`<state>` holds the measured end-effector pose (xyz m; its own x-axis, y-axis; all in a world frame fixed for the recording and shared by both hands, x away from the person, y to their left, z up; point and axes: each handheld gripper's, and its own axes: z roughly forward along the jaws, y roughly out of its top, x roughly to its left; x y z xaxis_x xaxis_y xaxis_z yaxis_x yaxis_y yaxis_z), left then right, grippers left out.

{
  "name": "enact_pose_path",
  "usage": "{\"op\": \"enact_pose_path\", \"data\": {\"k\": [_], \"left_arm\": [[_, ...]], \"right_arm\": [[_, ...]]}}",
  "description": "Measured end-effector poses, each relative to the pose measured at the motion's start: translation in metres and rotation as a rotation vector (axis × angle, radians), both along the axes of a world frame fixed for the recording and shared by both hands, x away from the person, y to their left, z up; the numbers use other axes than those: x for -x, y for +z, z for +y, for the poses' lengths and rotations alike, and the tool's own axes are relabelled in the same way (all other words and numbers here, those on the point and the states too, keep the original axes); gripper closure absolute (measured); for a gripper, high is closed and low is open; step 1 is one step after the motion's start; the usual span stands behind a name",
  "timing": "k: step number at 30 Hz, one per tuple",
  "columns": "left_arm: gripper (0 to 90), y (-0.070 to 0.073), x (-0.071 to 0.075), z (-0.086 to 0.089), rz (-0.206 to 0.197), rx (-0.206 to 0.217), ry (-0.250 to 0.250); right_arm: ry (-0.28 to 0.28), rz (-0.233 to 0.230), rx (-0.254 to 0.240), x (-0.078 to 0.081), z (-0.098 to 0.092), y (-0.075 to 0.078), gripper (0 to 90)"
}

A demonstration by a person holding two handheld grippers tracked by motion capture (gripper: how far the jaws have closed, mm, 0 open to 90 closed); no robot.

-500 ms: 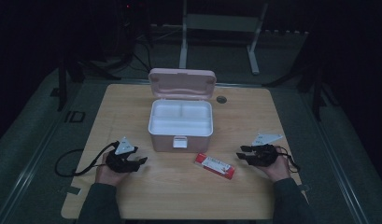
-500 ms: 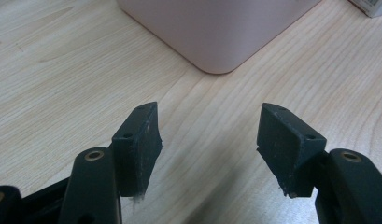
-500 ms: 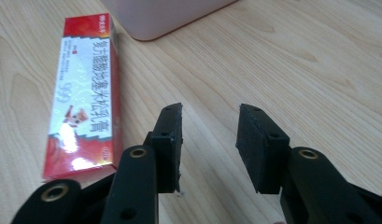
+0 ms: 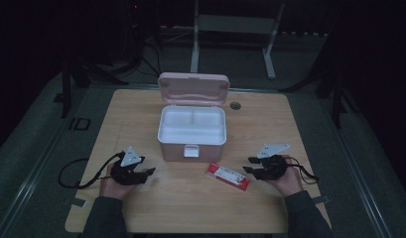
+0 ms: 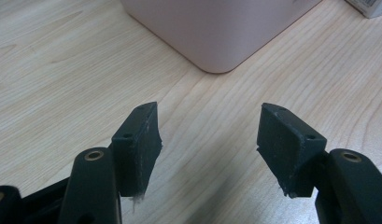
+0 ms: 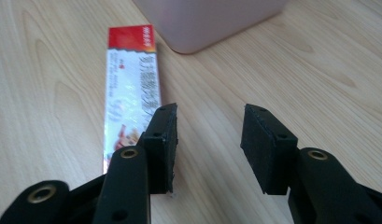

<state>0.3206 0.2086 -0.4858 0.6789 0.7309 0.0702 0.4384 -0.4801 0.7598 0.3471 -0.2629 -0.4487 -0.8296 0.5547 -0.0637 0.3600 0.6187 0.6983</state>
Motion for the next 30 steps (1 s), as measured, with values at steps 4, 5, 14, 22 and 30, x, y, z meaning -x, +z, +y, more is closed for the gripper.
{"op": "enact_pose_path", "data": {"k": [4,5,14,22,30], "left_arm": [[38.7,0.001,0.001,-0.001,0.003,0.008,-0.009],[38.7,0.001,0.001,-0.001,0.004,0.007,-0.013],[41.1,0.001,0.0,-0.002,0.01,0.005,-0.02],[41.8,0.001,0.0,-0.003,0.008,-0.004,-0.021],[42.4,0.001,0.0,-0.004,0.003,-0.006,-0.025]], "right_arm": [[0.022,0.006,0.012,0.002,0.012,0.001,54.4],[0.026,0.009,0.012,0.002,0.015,0.001,54.2],[0.082,0.023,0.062,0.009,0.043,-0.002,52.0],[0.106,0.055,0.088,0.006,0.067,-0.01,47.3],[0.124,0.069,0.149,-0.001,0.082,-0.022,47.4]]}}
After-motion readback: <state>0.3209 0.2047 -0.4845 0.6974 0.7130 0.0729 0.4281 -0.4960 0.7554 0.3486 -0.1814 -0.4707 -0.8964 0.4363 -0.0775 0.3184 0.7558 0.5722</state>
